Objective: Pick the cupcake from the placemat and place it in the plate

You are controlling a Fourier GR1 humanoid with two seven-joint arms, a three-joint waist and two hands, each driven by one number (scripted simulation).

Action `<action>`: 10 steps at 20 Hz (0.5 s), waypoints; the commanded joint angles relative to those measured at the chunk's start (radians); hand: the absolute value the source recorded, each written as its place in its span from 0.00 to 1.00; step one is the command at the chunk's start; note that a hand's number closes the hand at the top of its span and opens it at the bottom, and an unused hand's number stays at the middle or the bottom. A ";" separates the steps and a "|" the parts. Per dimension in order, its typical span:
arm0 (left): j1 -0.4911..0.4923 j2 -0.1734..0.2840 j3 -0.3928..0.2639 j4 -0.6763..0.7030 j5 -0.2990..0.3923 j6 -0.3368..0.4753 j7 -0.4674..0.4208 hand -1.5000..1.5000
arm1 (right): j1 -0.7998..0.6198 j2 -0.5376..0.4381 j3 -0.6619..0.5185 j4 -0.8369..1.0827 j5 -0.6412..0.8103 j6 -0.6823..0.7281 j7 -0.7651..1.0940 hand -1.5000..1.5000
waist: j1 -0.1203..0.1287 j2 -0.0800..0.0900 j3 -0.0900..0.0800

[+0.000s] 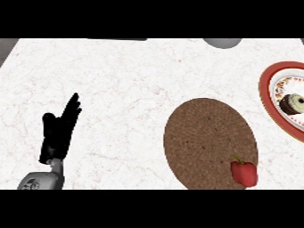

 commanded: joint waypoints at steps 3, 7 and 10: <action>0.003 -0.012 -0.004 0.021 -0.001 0.003 -0.010 0.50 | 0.033 -0.013 -0.020 0.012 -0.022 0.076 -0.089 0.00 | -0.006 0.001 0.001; 0.007 0.025 0.016 0.008 0.024 -0.038 -0.008 0.50 | 0.026 -0.045 -0.042 0.019 -0.040 0.041 -0.036 0.00 | 0.005 0.002 0.001; 0.029 -0.011 -0.015 0.001 -0.003 -0.007 -0.032 0.50 | 0.026 -0.053 -0.067 0.030 -0.063 0.018 -0.011 0.00 | 0.012 0.004 0.003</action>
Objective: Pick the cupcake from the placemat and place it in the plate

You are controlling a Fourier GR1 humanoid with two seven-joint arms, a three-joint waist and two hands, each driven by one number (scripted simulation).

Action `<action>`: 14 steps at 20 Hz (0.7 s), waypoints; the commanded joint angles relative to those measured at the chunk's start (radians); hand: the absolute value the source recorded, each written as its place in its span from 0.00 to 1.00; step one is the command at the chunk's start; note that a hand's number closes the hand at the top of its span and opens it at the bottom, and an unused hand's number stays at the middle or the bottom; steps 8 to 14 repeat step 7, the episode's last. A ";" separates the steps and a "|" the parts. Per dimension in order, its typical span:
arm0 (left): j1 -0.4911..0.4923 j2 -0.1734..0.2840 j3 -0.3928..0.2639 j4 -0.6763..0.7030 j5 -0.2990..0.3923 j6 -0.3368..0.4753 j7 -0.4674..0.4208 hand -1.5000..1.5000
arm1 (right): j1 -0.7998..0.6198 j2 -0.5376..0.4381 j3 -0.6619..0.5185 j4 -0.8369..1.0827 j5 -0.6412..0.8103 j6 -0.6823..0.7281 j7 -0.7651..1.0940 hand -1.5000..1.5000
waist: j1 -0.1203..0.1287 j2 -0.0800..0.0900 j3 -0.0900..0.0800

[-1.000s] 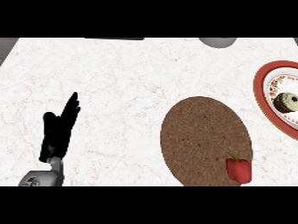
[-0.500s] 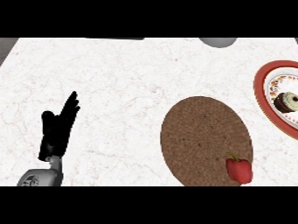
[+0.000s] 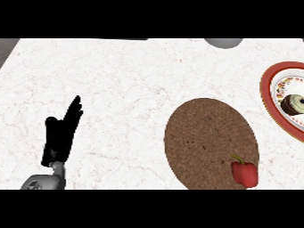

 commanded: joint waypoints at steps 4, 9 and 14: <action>-0.021 -0.010 -0.012 0.001 -0.009 0.006 0.016 0.50 | 0.023 -0.004 -0.014 0.008 -0.011 0.027 -0.040 0.00 | 0.001 0.003 0.002; -0.028 -0.015 -0.004 -0.001 -0.006 0.015 0.020 0.50 | 0.032 -0.032 -0.006 0.002 -0.002 0.025 -0.035 0.00 | 0.002 0.004 0.002; -0.028 -0.015 -0.004 -0.001 -0.006 0.015 0.020 0.50 | 0.032 -0.032 -0.006 0.002 -0.002 0.025 -0.035 0.00 | 0.002 0.004 0.002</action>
